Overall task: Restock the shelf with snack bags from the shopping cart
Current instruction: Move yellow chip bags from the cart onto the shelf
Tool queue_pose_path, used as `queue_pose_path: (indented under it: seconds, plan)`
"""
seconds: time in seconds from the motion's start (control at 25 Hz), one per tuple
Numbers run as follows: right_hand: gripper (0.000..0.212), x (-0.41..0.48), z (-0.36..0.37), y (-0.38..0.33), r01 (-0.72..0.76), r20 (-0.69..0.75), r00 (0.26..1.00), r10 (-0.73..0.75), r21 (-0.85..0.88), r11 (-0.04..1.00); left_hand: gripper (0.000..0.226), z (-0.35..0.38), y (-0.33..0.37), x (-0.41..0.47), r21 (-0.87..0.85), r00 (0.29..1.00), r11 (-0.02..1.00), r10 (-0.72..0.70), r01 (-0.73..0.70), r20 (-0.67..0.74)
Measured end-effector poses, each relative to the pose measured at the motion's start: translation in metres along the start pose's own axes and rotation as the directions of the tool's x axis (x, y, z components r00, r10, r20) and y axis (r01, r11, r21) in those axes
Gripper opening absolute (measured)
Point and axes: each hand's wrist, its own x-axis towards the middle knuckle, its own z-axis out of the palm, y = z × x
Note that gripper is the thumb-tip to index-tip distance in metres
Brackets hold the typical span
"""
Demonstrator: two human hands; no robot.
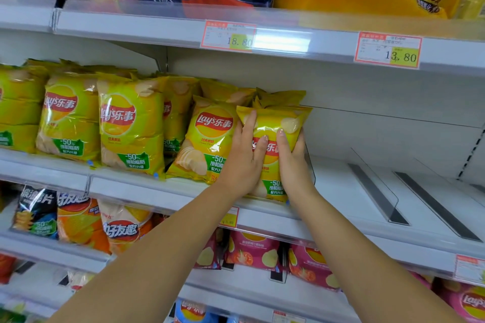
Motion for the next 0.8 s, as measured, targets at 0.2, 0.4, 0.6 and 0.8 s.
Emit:
queue_pose_path:
  seconds: [0.2, 0.4, 0.6, 0.8]
  plan:
    - [0.053, -0.008, -0.009, -0.005, -0.054, -0.003, 0.999, 0.054, 0.025, 0.998, 0.059, -0.004, 0.006, -0.006, -0.046, 1.000, 0.999, -0.020, 0.020, 0.007]
    - [0.059, 0.011, -0.049, -0.002, -0.165, -0.142, 0.980, 0.141, -0.169, 0.972, 0.059, -0.012, 0.011, -0.011, 0.022, 1.000, 0.999, -0.024, 0.024, -0.013]
    - [0.061, -0.007, -0.034, 0.005, -0.383, 0.026, 0.922, 0.386, -0.094, 0.919, 0.059, -0.007, 0.008, -0.018, 0.029, 0.998, 0.999, -0.030, 0.029, 0.053]
    - [0.051, -0.033, -0.038, -0.027, -0.247, -0.192, 0.951, 0.241, -0.005, 0.969, 0.058, -0.037, 0.000, -0.037, -0.018, 0.999, 0.999, 0.032, -0.032, -0.004]
